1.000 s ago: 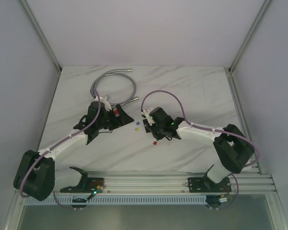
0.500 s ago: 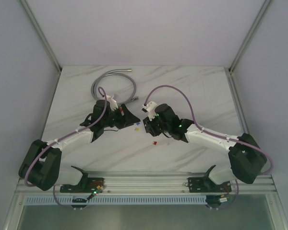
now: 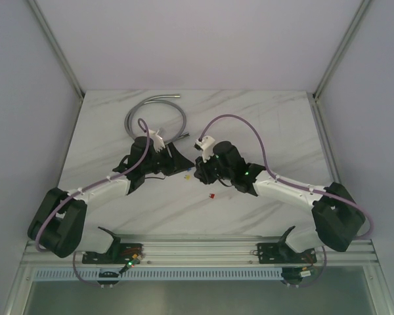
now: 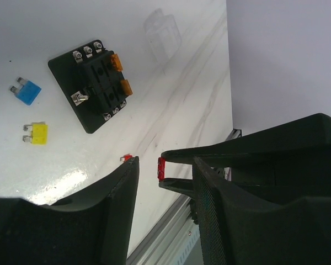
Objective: Snap on the fuse box
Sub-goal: Pick up the fuse from the center of the board.
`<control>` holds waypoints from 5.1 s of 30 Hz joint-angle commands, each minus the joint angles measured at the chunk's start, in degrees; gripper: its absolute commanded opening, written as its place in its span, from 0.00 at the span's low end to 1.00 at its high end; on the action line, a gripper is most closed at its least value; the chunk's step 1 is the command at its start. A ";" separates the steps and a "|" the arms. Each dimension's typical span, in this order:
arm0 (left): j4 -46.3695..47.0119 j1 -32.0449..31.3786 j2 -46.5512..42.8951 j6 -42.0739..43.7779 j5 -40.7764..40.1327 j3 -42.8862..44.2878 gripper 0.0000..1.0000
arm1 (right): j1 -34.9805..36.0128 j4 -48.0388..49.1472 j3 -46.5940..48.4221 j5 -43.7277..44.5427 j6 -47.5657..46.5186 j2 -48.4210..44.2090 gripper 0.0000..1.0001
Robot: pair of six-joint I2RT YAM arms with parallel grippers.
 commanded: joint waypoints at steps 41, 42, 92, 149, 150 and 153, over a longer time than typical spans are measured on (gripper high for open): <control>2.55 -2.25 1.10 -5.41 -4.44 -1.73 0.29 | 0.39 12.19 -2.66 3.24 8.33 -0.96 0.26; 2.87 -2.33 1.05 -5.68 -4.32 -1.79 0.29 | 0.39 12.58 -2.73 3.02 8.52 -0.81 0.26; 15.34 -5.19 -26.73 -26.66 -22.79 -9.29 0.00 | 2.84 55.92 -15.88 9.10 51.68 -9.48 0.45; -5.44 0.72 -28.08 -4.65 -26.01 -9.27 0.63 | -3.65 -7.47 4.16 13.50 29.72 -7.77 0.00; -6.53 1.15 -27.47 -3.17 -25.84 -8.94 0.65 | -3.65 -10.77 6.05 14.53 28.55 -6.63 0.00; -9.25 2.19 -25.23 1.08 -25.28 -7.82 0.72 | -3.61 -19.49 11.46 16.80 25.15 -2.38 0.00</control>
